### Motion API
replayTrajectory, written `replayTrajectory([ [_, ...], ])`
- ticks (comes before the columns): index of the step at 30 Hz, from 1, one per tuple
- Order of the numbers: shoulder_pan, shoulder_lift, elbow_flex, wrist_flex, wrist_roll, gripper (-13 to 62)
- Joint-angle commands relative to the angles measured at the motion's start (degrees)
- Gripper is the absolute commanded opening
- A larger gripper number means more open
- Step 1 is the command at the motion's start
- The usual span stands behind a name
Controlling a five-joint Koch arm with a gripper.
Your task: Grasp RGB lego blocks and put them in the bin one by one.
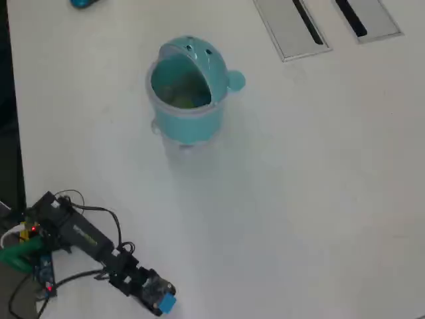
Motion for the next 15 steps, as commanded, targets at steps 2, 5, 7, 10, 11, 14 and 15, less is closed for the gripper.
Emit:
replayTrajectory([
  [2,-1.7,5.8,-3.8,-8.8,-0.7,10.3],
  [5,-2.5,7.2,-4.0,-11.5,-0.4,10.3],
  [7,-2.8,8.1,-4.0,-13.3,0.0,10.3],
  [10,-3.9,9.7,-3.8,-14.5,1.3,10.3],
  [11,-4.6,10.5,-3.9,-14.8,1.5,10.3],
  [14,-7.1,13.6,-3.4,-14.8,1.6,10.3],
  [15,-7.9,14.4,-3.3,-14.9,1.6,10.3],
])
